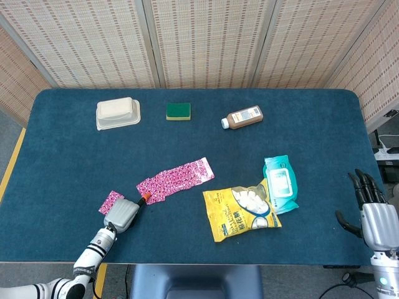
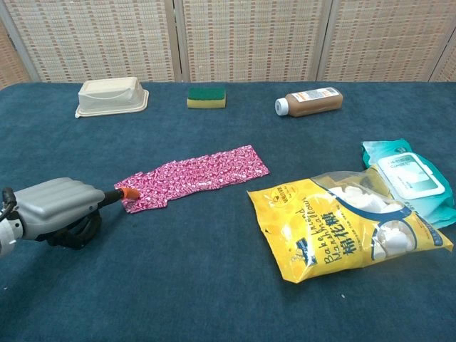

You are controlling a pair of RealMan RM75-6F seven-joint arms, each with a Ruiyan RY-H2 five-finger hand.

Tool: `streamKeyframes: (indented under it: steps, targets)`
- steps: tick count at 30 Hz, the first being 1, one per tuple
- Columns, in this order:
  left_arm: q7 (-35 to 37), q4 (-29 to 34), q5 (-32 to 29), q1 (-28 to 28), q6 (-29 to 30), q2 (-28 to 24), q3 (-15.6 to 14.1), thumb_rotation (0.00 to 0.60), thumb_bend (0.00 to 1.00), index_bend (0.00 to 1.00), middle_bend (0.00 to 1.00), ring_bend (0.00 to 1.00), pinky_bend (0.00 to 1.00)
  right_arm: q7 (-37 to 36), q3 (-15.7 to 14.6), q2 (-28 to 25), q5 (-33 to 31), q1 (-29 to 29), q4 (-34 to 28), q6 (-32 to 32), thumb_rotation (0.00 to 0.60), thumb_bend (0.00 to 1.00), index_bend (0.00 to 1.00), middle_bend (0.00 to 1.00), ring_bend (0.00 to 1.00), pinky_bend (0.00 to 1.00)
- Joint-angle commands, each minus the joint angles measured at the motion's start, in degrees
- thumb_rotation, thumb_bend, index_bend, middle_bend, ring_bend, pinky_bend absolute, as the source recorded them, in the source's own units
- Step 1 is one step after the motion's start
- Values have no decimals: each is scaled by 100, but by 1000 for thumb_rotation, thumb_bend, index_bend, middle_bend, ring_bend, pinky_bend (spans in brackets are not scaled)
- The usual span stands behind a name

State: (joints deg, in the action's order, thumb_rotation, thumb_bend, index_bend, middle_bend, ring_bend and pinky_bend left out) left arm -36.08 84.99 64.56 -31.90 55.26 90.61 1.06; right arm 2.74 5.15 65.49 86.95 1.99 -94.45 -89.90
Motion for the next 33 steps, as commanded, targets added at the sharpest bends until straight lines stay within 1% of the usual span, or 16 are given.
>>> streamKeyframes:
  steps: [1,11,16,25,33]
  targets:
    - [-42,-56,-124,-36,-41,11,20,600,810,50,725,790,702,12,-1,2,-9,4,-1,14,600,219,0,0,0,222]
    - [-241,-223,-508,-135,-68,-3,61,600,809,53,725,791,703,44,-12,-8,-32,9,-25,57,600,219,0,0,0,222]
    - [-408,-250,-858,-170,19,5,155,600,809,54,725,791,703,66,-10,-7,-51,14,-31,76,600,220,0,0,0,222]
    - [-786,-460,-1314,-320,97,71,223,600,809,54,725,793,706,101,-18,-18,-65,18,-52,102,600,219,0,0,0,222]
    - [-1233,-404,-1680,-358,584,162,331,600,809,54,725,795,711,128,-15,-27,-84,20,-64,115,600,219,0,0,0,221]
